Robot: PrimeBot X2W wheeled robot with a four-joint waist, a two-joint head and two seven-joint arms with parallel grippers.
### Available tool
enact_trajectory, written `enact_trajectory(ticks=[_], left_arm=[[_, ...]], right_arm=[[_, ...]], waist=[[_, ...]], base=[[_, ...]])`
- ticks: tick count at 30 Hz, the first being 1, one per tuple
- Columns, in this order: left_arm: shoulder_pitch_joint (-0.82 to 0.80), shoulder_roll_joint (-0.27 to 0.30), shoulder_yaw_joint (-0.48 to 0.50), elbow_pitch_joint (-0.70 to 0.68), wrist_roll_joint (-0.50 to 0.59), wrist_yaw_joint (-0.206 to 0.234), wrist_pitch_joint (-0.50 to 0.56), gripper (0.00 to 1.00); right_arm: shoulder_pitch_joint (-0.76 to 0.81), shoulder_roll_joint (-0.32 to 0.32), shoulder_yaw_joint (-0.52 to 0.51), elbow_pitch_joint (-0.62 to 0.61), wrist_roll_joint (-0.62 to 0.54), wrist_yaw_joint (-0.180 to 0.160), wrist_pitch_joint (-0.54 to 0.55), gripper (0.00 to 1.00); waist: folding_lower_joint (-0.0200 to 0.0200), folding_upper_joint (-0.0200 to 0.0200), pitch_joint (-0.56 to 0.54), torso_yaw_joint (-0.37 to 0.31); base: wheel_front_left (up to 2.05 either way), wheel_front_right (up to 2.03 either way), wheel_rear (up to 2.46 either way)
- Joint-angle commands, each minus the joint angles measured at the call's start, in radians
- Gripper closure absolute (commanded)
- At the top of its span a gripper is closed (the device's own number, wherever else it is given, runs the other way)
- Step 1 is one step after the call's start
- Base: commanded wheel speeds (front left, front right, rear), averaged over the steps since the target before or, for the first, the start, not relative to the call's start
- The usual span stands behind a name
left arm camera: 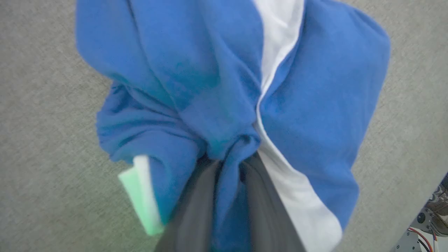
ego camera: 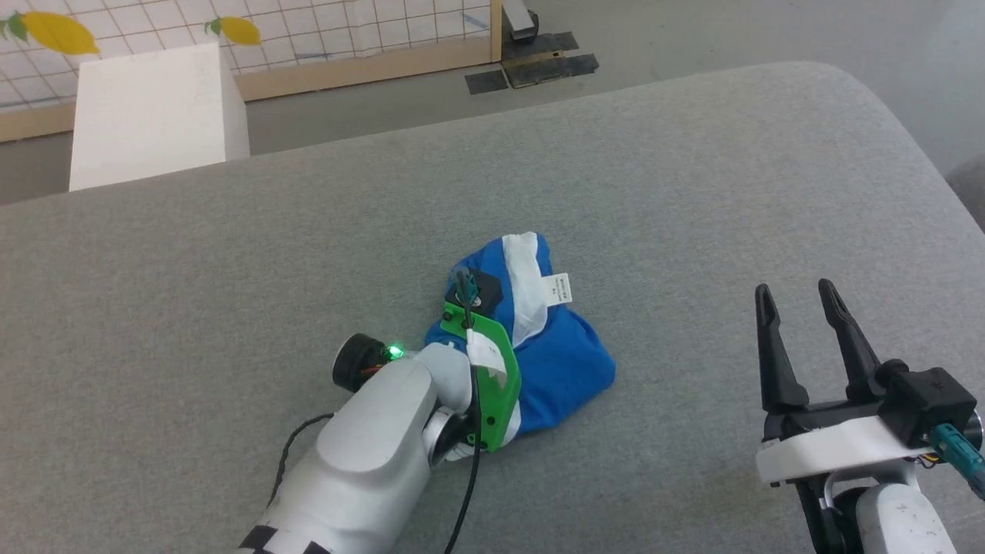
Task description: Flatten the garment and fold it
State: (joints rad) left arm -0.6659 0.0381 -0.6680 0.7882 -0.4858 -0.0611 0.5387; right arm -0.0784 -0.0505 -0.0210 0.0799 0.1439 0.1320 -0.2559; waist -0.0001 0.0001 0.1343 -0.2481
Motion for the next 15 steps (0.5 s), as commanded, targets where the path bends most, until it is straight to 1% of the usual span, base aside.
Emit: enact_trajectory(ticks=[1,4,6,9,12,15], left_arm=[[0.044,0.012,-0.009,0.014,-0.006,0.014,-0.003,0.00],[0.045,0.016,0.009,-0.032,0.000,0.033,-0.101,0.00],[0.054,0.024,0.037,-0.075,-0.005,0.045,-0.200,0.00],[0.080,0.038,0.094,-0.153,-0.021,0.061,-0.376,0.00],[0.112,0.058,0.141,-0.226,-0.027,0.067,-0.538,0.00],[0.155,0.079,0.210,-0.296,-0.041,0.079,-0.721,0.00]], right_arm=[[0.014,0.000,0.003,0.002,0.009,-0.001,-0.006,0.00],[0.016,0.000,0.002,0.001,0.010,-0.001,-0.006,0.00],[0.017,0.000,0.000,0.001,0.010,-0.001,-0.006,0.00],[0.020,0.000,-0.010,-0.003,0.010,-0.001,-0.006,0.00],[0.028,0.000,-0.021,-0.006,0.009,-0.001,-0.006,0.00],[0.030,0.000,-0.034,-0.012,0.008,-0.001,-0.006,0.00]], waist=[[0.0001,-0.0001,-0.002,0.010],[0.0001,-0.0001,-0.010,0.024],[0.0001,-0.0001,-0.018,0.035],[0.0001,-0.0001,-0.028,0.058],[0.0001,-0.0001,-0.036,0.086],[0.0001,-0.0001,-0.041,0.116]], base=[[0.00,0.00,0.00],[0.00,0.00,0.00],[0.00,0.00,0.00],[0.00,0.00,0.00],[0.00,0.00,0.00],[0.00,0.00,0.00]])
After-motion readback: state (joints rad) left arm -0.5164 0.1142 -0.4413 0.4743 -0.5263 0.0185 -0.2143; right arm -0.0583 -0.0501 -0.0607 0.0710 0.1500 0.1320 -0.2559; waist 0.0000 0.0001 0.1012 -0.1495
